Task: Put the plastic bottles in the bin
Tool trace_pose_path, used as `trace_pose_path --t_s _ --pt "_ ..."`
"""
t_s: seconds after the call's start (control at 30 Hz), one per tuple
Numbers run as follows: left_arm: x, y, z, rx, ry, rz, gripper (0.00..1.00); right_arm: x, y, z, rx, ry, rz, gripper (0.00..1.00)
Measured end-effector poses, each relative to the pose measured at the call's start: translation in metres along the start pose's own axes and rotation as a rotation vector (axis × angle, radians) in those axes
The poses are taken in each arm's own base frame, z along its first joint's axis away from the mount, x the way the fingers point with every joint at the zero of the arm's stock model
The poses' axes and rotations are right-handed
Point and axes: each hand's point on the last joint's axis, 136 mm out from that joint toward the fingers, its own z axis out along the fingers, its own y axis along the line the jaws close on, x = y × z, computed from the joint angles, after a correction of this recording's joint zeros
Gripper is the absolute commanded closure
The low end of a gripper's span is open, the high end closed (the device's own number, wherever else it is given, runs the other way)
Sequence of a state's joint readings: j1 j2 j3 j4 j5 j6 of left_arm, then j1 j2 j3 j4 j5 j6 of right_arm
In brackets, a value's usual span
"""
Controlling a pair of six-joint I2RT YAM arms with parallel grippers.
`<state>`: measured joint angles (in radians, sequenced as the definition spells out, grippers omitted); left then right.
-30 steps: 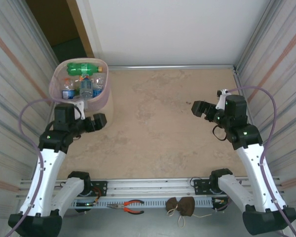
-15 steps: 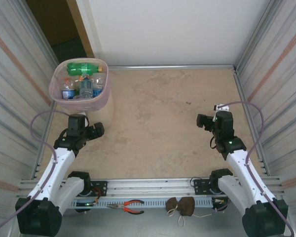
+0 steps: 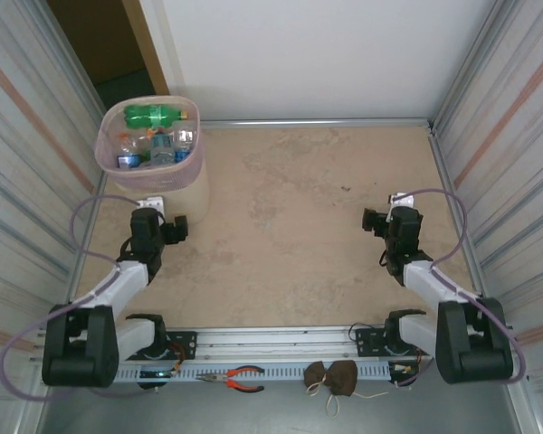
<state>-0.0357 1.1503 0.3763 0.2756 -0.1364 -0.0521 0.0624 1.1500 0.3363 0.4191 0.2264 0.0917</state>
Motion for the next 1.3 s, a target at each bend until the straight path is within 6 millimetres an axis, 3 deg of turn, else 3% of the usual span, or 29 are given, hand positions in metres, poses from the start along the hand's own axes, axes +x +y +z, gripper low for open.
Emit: trace_pose_path --t_s 0.17,0.43,0.73,1.3 --pt "-0.009 -0.009 0.019 0.056 -0.088 0.029 0.05 0.002 -0.003 0.024 -0.025 -0.021 0.031 0.03" --pt "-0.015 -0.016 0.039 0.141 -0.161 0.041 0.04 0.030 0.008 0.051 -0.092 0.026 0.035 0.01" --pt "-0.015 -0.031 0.048 0.226 -0.145 0.068 0.01 0.008 0.010 0.057 -0.125 -0.017 0.048 0.01" --pt "-0.015 -0.033 0.048 0.227 -0.142 0.081 0.01 0.009 0.012 0.057 -0.137 -0.015 0.050 0.01"
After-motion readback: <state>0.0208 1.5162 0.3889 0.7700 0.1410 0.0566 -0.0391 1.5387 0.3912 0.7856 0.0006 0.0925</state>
